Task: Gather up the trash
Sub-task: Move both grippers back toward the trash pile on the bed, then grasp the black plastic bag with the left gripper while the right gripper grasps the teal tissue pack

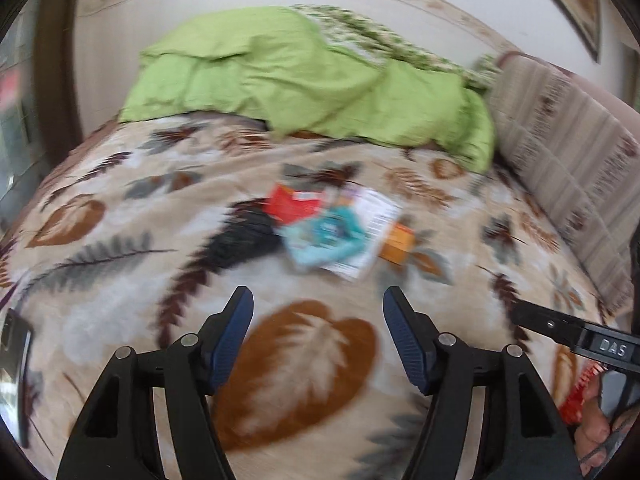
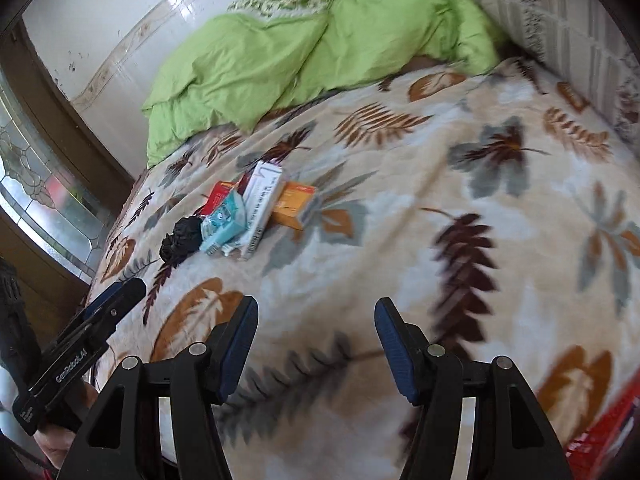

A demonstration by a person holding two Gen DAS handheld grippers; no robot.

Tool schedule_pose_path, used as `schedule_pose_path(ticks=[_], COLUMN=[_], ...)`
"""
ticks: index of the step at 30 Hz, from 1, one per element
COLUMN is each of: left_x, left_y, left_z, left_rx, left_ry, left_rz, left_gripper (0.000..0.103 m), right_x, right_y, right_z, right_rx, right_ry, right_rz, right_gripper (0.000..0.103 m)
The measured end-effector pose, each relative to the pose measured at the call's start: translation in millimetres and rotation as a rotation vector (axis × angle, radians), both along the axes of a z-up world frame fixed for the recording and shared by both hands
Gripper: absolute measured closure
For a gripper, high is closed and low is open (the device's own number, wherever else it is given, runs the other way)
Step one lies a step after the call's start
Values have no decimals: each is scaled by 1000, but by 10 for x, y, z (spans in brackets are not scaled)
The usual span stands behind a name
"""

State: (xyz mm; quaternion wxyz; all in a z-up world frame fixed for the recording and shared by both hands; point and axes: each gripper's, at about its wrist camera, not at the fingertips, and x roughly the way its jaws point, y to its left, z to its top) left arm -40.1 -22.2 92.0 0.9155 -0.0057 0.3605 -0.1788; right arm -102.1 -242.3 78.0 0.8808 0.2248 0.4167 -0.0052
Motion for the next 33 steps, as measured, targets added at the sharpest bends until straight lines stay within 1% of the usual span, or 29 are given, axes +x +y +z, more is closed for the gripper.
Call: schedule_pose_path(ticks=[2,4,5,6,7,9,11,13,16,18,20,23,25,27,28,30,33], left_x=[265,444,528,632,694,852,1011,1119,1211,1220,1209,1161,1119,1021,970,899,886], left_y=[178,297,330,321,308,236,181,116,97,110,132,182,270,430,496,575,576], left_z=[-74,-150,-195,-242,-262,-302,-369,-482,-604,-612,-597,-552,-485,-342,-275,-175,-127], left_rx=[-15,-19,-9,1,11,39,54,91,103,97,86,94,67,4,-28,-63,-46], left_ry=[20,22,23,30,31,4,22,50,86,80,78,67,69,53,40,15,-4], left_rz=[55,88,100,84,71,46,7,-8,-13,-3,8,52,83,139,166,215,235], left_gripper=[36,36,36,36,36,36,36,36,41,43,48,51,51,51,51,51,51], right_x=[136,215,236,255,276,288,292,312,317,322,320,309,305,337,395,531,884], right_y=[39,80,89,75,48,18,23,59,77,71,80,153,205,254,300,367,460], right_z=[-47,-106,-152,-201,-231,-266,-287,-295,-297,-289,-286,-262,-225,-189,-156,-79,75], right_rx=[35,0,-26,-19,14,51,50,42,31,34,50,53,63,74,80,76,67], right_ry=[-12,-28,-18,3,12,21,29,31,31,25,18,5,-14,-28,-34,-43,-97], right_rz=[8,16,16,18,25,29,37,51,69,68,71,93,105,119,135,147,159], right_gripper=[39,39,39,39,39,39,39,39,39,39,39,39,39,39,39,39,39])
